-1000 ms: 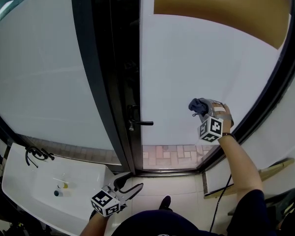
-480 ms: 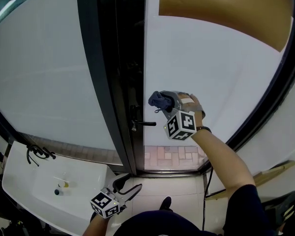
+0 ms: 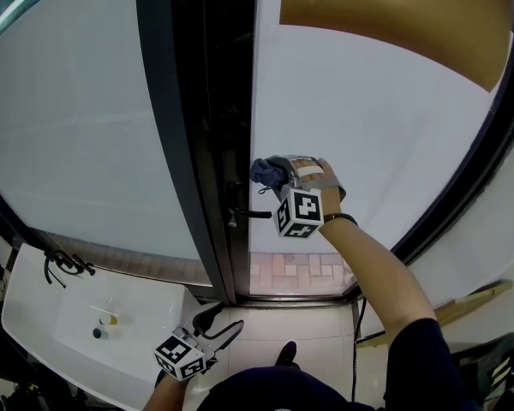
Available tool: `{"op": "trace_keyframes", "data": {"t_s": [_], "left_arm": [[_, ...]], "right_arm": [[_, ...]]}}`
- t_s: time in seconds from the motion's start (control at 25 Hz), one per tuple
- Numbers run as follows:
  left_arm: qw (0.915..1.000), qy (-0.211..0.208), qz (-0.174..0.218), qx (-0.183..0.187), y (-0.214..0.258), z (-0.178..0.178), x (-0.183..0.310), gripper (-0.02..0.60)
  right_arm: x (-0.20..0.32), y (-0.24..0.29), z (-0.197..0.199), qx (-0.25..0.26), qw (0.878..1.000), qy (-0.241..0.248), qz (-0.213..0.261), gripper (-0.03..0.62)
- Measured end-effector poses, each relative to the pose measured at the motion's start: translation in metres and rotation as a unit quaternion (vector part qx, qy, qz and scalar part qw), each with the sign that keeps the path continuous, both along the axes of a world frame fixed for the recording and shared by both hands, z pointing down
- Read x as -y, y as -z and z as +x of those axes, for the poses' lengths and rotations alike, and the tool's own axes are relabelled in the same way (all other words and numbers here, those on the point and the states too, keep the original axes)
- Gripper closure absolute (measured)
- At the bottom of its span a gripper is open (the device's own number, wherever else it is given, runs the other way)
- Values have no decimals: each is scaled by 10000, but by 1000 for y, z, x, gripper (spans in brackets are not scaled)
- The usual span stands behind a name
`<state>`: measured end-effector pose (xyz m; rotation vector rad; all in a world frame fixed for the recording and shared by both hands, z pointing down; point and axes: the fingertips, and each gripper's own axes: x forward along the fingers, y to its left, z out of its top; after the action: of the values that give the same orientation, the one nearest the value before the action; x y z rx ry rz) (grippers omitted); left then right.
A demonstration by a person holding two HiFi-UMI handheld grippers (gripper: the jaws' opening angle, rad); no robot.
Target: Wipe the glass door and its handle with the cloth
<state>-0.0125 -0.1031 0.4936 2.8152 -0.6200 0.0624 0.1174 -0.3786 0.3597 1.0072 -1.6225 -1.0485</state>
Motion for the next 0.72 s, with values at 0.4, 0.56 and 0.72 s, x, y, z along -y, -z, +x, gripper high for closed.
{"op": "trace_keyframes", "data": {"t_s": [0.4, 0.56, 0.72], "left_arm": [[9998, -209, -16, 29, 1, 9, 1, 334], [9995, -301, -17, 44, -2, 14, 2, 334], [9993, -384, 6, 25, -2, 20, 1, 334]], "right_arm": [[-37, -17, 150, 107, 9947, -1010, -178, 467], [-51, -20, 207, 293, 9879, -1504, -249, 468], [-57, -19, 239, 554, 9806, -1861, -271, 467]]}}
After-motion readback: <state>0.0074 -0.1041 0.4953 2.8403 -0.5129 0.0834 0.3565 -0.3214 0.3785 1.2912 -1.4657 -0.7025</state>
